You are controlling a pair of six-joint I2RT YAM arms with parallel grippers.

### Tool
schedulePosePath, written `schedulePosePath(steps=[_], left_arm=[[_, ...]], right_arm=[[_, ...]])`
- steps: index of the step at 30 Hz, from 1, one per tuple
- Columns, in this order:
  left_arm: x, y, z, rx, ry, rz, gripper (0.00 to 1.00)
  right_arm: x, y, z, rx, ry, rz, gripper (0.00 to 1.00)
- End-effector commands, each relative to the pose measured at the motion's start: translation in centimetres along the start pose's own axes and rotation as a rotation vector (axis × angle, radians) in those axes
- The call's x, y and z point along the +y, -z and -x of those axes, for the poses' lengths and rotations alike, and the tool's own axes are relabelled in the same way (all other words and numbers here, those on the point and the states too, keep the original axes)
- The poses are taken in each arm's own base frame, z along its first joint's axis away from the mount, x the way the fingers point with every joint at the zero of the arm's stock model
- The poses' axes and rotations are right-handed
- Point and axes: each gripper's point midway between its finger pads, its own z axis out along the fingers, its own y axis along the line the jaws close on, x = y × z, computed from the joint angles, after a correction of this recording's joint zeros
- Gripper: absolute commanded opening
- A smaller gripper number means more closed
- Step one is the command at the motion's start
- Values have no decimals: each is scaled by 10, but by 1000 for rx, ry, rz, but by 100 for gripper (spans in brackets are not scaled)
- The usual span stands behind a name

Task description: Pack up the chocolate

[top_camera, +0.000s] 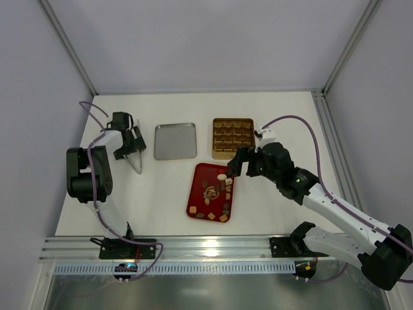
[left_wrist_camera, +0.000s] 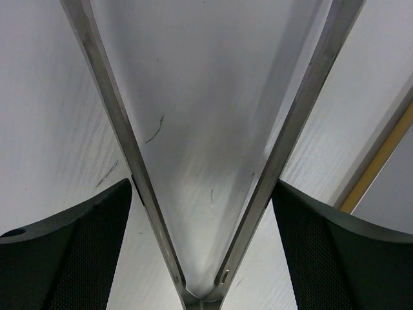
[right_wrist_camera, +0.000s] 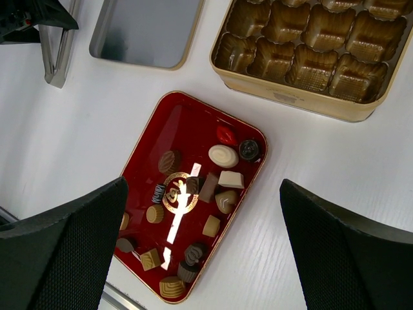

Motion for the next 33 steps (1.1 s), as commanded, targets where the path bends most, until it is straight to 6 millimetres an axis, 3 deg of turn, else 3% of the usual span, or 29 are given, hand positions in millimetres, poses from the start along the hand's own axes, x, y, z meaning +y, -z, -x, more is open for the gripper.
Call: schedulePosePath(steps=[1,11,17,19,23,33], left_arm=[[-1,-3,6,-1,-12,3,86],[-3,-9,-5,43,-32,-4,78],[-6,-4,-6,40,-24,-3,64],[-7,2,-1,34,-17,0,54],[-5,24,17,-16,2,17,48],[-4,86,35,-92,34,27,48]], right_arm=[[5,2,11,-52,4,23,100],[5,3,10,-57,-14,25,100],[8,0,7,-48,-31,40,100],[9,-1,7,-47,-32,43,100],[10,-1,8,-50,-33,46,100],[10,-1,12,-54,-23,46,100]])
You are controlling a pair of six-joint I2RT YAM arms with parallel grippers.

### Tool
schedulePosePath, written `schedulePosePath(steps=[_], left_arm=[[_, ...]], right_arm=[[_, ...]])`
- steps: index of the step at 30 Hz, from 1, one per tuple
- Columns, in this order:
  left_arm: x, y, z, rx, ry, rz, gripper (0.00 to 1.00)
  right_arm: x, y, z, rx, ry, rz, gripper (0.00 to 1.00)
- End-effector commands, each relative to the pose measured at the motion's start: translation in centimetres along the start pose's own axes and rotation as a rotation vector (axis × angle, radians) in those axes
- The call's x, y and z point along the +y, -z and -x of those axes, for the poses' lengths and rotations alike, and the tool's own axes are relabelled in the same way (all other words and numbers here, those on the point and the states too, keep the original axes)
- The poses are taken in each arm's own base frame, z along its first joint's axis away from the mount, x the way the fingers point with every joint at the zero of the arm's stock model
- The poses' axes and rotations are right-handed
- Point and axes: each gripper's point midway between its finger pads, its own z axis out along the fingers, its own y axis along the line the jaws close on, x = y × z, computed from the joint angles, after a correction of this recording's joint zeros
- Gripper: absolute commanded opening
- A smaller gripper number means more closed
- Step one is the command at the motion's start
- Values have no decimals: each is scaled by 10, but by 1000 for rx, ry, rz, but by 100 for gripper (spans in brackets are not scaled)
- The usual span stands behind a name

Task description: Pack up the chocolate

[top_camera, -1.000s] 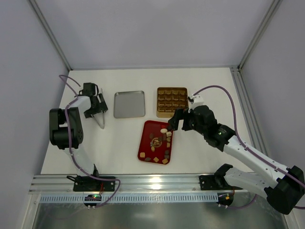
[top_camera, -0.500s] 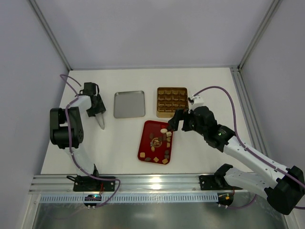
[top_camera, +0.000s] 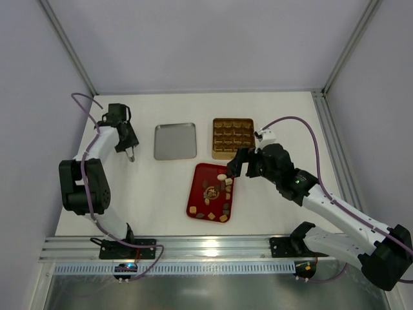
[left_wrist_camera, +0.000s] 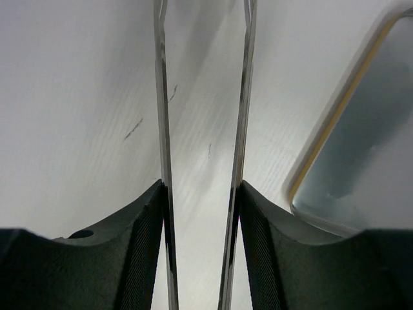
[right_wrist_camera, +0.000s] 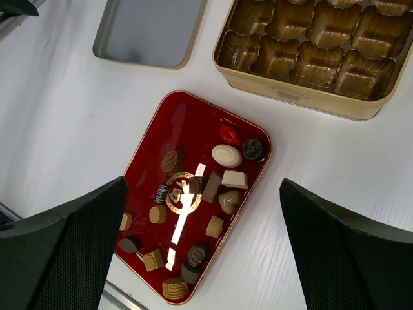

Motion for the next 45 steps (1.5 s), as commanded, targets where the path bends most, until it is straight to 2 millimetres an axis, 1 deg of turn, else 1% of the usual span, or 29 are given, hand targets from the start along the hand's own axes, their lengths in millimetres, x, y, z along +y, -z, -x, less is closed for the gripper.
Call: schedulePosePath(steps=[1,3,4,5,10,13,14,17,18,20,21,24,25,27,28,31,32,37,38,41,42,45], left_arm=[[-4,45,23,-94,27,-9,48],[-2,54,23,-96,36,-6,48],[-1,62,24,-110,39,-8,48],[-10,68,22,-115,21,-23,49],[-14,96,21,-129,3,-45,49],[-23,112,19,-139,-13,-89,49],[-24,121,17,-144,-18,-102,50],[-33,134,8,-135,-47,-135,50],[-38,142,4,-137,-60,-159,50],[-41,150,-2,-132,-73,-179,49],[-43,158,-4,-142,-81,-197,49],[-53,174,-16,-136,-124,-232,49],[-60,182,-22,-139,-149,-255,48],[-65,191,-29,-135,-168,-275,48],[-73,199,-36,-134,-194,-305,48],[-82,212,-50,-120,-224,-350,47],[-91,217,-59,-112,-254,-378,47],[-108,233,-91,-72,-338,-444,45],[-114,240,-99,-70,-366,-469,45],[-119,245,-115,-42,-407,-491,45],[-124,248,-125,-32,-438,-509,45],[-129,254,-142,-9,-487,-535,45]], right_arm=[[12,2,19,-59,-6,39,100],[12,2,19,-56,-3,38,100],[12,3,21,-61,-2,38,100],[12,3,21,-60,-2,36,100],[13,4,22,-58,5,38,100],[14,5,24,-60,3,39,100],[13,5,23,-56,7,35,100],[13,6,26,-61,8,34,100],[14,7,28,-66,9,34,100],[14,8,29,-65,12,33,100],[14,8,29,-65,15,29,100],[14,12,34,-76,19,26,100],[14,13,35,-76,19,21,100],[13,16,38,-86,20,16,100],[12,17,39,-85,21,10,100],[11,20,41,-87,21,-3,100],[11,22,42,-89,19,-2,100],[9,32,47,-106,3,-18,100],[8,33,48,-108,-2,-20,100],[5,37,48,-114,-11,-36,100],[6,39,50,-119,-15,-37,100],[2,42,49,-122,-24,-55,100]])
